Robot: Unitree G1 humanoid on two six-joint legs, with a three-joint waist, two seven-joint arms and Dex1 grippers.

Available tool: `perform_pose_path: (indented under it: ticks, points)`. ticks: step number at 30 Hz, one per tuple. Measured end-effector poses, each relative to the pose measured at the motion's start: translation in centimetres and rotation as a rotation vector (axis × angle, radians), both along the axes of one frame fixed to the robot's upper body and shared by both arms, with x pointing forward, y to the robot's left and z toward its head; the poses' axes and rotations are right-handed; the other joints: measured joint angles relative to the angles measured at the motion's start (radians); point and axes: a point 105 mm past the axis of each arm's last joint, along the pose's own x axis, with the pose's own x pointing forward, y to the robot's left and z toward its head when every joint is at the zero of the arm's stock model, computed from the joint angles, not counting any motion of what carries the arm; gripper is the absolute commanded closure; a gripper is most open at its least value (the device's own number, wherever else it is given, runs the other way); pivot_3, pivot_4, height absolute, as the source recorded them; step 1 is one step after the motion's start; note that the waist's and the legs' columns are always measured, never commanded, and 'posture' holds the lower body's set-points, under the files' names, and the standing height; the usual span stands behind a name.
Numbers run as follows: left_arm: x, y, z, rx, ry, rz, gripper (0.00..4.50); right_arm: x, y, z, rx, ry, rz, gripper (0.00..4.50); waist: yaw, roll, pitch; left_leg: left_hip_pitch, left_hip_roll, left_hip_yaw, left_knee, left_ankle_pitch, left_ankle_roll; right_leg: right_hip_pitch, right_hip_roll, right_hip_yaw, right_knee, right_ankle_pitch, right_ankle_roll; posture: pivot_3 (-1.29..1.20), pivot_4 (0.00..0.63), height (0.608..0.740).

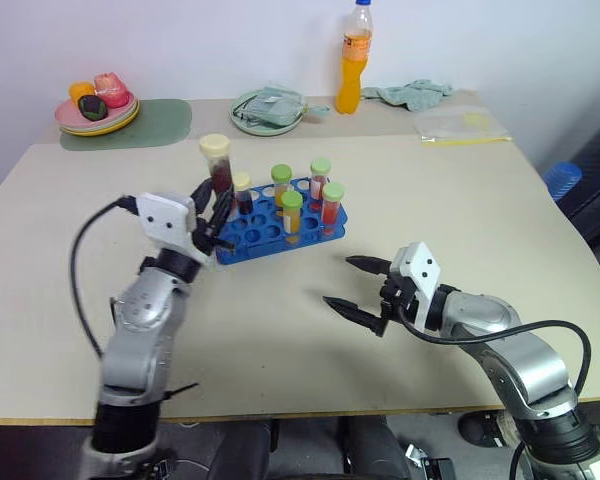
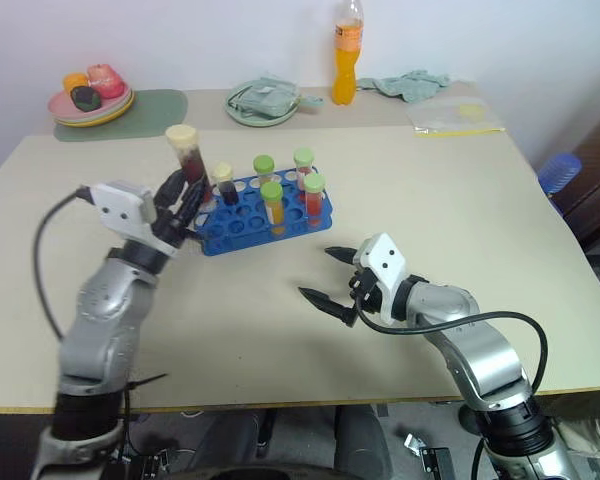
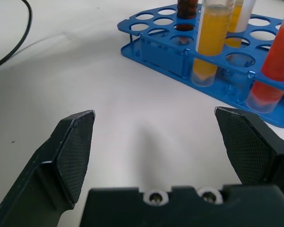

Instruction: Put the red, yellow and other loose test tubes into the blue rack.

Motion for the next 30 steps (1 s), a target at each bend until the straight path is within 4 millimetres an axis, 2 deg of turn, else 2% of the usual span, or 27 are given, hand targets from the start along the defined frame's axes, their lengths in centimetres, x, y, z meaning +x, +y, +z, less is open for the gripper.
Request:
perform_pose_path:
  ticks: [9, 20, 30]
  points:
    - [1.5, -0.7, -3.4, -0.011, 0.060, 0.019, 3.78, 0.1, -0.1, -0.1, -0.004, -0.002, -0.016, 0.00, -0.006, 0.000, 0.000, 0.000, 0.000, 0.000, 0.000, 0.000, 0.000, 0.000, 0.001, 0.000, 0.000, 0.000, 0.000, 0.00, 0.150, 0.740]
    - [1.9, -1.8, -4.0, 0.035, 0.099, -0.003, 3.78, 0.2, -0.1, 0.0, 0.005, -0.005, -0.028, 0.00, -0.006, 0.000, 0.000, 0.000, 0.000, -0.001, 0.000, 0.000, 0.000, 0.000, 0.001, 0.000, 0.000, 0.000, 0.000, 0.00, 0.150, 0.740]
    - [1.7, -1.4, -4.7, 0.093, 0.142, 0.041, 3.78, 0.2, -0.1, 0.0, 0.006, -0.005, -0.028, 0.00, -0.006, 0.000, 0.000, 0.000, 0.000, -0.001, 0.000, 0.000, 0.000, 0.000, 0.001, 0.000, 0.000, 0.000, 0.000, 0.00, 0.150, 0.740]
